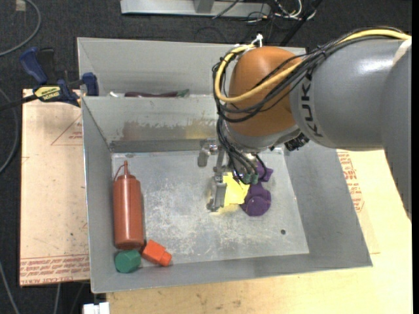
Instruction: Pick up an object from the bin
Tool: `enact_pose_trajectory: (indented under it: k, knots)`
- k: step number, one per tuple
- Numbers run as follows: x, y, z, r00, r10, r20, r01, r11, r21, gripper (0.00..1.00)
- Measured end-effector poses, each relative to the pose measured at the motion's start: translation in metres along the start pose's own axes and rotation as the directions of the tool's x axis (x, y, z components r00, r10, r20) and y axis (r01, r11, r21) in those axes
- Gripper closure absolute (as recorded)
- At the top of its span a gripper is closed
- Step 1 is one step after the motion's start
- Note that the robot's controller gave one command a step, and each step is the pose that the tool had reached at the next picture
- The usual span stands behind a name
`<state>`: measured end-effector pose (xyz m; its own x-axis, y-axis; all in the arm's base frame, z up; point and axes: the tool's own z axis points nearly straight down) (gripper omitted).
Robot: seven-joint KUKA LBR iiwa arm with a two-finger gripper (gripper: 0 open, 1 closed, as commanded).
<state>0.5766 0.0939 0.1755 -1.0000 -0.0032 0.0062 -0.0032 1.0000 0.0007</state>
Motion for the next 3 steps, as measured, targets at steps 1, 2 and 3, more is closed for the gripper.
enact_pose_trajectory:
  k: [1,2,3]
  knots:
    - [-0.001,0.000,-0.005,1.000,0.002,0.007,-0.002,1.000,-0.001,0.00]
    - [0.001,-0.036,0.022,0.999,-0.049,0.008,0.049,0.999,-0.002,0.00]
    - [-0.019,-0.084,0.051,0.998,-0.061,0.010,0.061,0.998,-0.001,0.00]
